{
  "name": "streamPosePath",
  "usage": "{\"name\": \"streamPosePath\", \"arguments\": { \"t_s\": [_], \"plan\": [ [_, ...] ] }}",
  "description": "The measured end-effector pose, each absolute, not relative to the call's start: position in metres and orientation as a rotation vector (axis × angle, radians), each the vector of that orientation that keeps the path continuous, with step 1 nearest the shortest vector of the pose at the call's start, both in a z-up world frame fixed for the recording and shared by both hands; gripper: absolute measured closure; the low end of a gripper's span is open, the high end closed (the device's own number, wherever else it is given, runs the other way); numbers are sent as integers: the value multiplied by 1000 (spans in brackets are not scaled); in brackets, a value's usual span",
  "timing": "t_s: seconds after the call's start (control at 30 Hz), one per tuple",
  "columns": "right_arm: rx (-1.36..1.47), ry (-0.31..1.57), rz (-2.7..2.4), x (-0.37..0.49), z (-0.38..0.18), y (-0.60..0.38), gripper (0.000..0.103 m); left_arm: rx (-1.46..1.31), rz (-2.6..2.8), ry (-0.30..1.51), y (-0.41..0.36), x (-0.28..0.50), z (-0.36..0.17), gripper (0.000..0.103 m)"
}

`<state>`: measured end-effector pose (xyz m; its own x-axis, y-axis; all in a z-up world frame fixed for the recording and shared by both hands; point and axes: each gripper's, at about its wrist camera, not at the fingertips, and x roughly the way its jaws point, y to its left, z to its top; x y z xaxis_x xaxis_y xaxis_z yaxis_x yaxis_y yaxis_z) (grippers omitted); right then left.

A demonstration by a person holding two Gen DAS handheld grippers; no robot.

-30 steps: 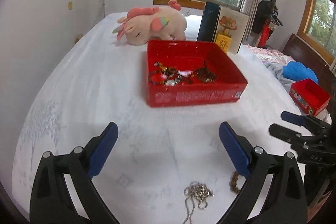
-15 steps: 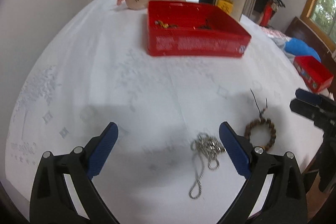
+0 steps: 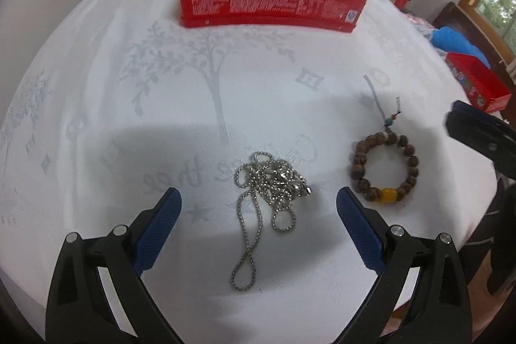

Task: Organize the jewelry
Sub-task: 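Move both open tools toward the silver ball chain and wooden bead bracelet, then close the left tool on the silver ball chain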

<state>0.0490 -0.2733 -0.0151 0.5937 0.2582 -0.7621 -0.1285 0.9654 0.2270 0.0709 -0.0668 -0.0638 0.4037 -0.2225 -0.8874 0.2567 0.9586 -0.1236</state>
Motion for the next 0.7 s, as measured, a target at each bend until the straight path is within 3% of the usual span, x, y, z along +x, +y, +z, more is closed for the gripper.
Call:
{"name": "streamPosePath", "arguments": {
  "t_s": [0.23, 0.5, 0.57, 0.7],
  "plan": [
    [158, 918, 228, 48, -21, -278, 23, 90, -263, 1118, -78, 72, -74, 11],
    [147, 950, 236, 51, -28, -276, 24, 122, -274, 1078, -78, 72, -69, 55],
    [142, 968, 235, 52, -31, -274, 27, 126, -279, 1067, -76, 72, -69, 72],
    [114, 1014, 240, 53, -39, -268, 34, 103, -291, 1064, -70, 75, -68, 90]
  ]
}}
